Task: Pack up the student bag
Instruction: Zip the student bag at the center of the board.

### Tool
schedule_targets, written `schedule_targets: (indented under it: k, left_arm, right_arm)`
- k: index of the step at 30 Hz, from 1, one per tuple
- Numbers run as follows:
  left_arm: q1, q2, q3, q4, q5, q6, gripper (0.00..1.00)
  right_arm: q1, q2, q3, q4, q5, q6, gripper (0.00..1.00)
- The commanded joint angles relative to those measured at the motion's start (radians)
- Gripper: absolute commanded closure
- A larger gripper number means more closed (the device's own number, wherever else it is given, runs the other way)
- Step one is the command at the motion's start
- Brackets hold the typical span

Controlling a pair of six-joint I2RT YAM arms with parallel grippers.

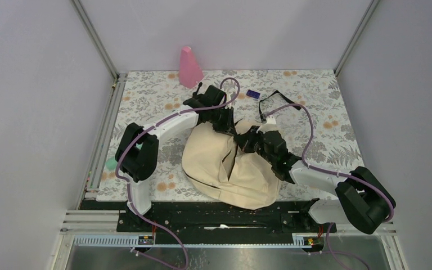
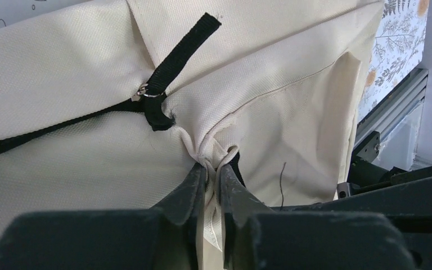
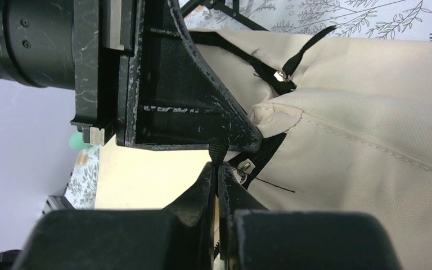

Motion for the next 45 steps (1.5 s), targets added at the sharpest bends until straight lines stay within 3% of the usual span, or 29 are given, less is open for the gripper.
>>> schedule_targets:
  k: [1, 14, 45]
  left_arm:
    - [-0.007, 0.004, 0.015, 0.068, 0.023, -0.012, 0.98]
    - [0.027, -0.068, -0.015, 0.154, -0.018, -0.065, 1.0]
    - [0.074, -0.141, -0.078, 0.234, -0.013, -0.078, 1.0]
  right_arm:
    - [0.048, -0.039, 0.067, -0.042, -0.03, -0.079, 1.0]
    - [0.105, -0.157, 0.086, -0.168, -0.006, -0.129, 1.0]
    - [0.343, -0.206, 0.113, -0.259, -0.038, -0.184, 1.0]
